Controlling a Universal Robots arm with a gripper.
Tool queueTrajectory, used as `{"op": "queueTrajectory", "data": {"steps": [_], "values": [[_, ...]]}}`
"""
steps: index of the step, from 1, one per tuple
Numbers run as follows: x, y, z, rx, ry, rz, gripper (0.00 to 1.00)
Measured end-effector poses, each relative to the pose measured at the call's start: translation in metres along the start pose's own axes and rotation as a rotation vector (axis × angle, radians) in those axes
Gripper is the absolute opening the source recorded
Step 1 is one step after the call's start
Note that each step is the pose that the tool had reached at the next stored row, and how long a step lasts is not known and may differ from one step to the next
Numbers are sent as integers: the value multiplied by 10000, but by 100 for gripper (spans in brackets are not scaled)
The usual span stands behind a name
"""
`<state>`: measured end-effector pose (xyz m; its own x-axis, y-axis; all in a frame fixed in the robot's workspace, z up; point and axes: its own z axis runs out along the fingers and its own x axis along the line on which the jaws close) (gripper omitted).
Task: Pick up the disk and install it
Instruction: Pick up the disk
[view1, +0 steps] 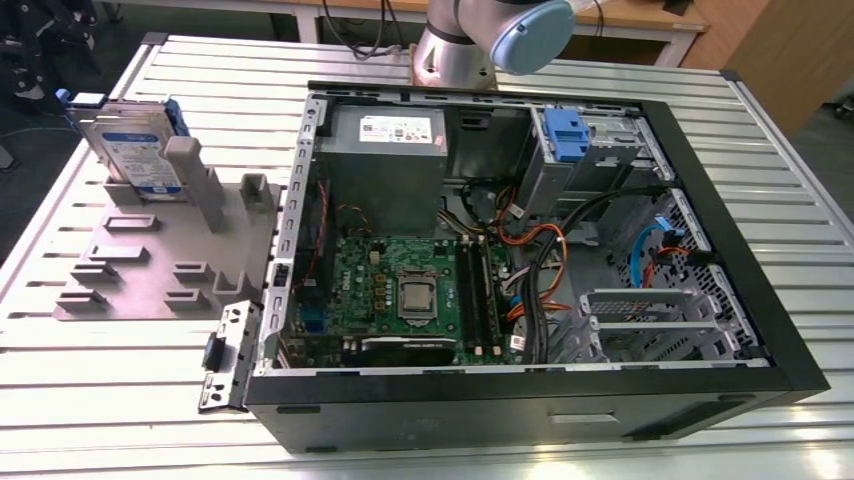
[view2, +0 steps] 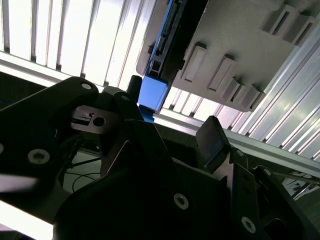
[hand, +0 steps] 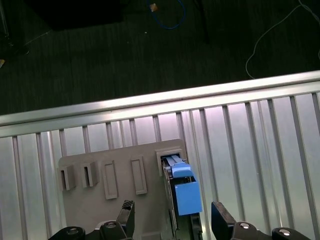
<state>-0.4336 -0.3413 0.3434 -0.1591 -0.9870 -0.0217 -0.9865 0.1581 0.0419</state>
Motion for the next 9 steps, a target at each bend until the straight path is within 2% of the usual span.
{"op": "queueTrajectory", "data": {"steps": [9], "values": [[-4, 1, 10, 15, -4, 1, 71]]}}
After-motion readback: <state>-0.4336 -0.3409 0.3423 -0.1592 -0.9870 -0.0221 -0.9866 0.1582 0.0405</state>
